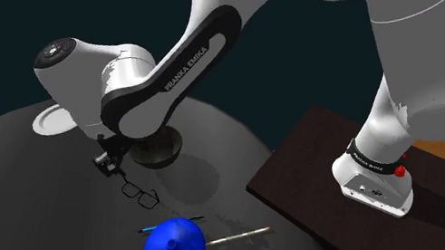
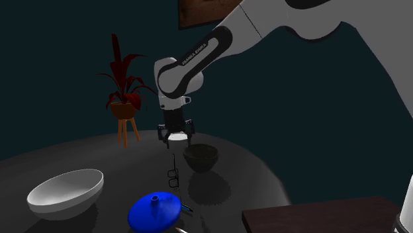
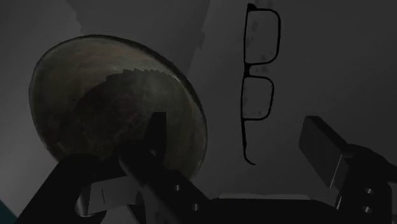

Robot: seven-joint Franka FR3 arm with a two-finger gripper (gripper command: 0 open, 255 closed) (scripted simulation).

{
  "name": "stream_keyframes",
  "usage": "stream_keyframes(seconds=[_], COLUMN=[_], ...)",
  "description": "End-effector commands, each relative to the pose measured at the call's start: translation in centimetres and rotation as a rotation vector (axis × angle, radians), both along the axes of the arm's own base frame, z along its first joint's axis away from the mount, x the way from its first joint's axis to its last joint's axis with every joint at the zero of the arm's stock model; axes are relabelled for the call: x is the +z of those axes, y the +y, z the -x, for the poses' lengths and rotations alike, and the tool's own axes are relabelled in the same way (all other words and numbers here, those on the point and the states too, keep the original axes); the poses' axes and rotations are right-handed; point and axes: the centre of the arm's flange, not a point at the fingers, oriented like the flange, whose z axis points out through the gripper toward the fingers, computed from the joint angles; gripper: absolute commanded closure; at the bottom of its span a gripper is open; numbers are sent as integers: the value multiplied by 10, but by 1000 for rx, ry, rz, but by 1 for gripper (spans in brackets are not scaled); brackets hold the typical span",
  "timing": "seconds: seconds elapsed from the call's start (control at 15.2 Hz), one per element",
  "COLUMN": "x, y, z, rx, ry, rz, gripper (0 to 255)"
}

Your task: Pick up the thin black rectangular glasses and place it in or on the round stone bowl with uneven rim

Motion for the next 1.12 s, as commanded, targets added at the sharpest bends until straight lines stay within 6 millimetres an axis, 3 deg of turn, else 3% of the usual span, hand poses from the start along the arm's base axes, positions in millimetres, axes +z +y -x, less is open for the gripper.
stream_keyframes(seconds=[0.0, 0.07, 0.59, 1.06], x=[19, 24, -15, -15], y=[12, 15, 10, 10], z=[-12, -15, -18, -18], rx=[-3, -4, -4, -4], ry=[-22, -28, -28, -28], rz=[-3, -4, -4, -4], gripper=[0, 0, 0, 0])
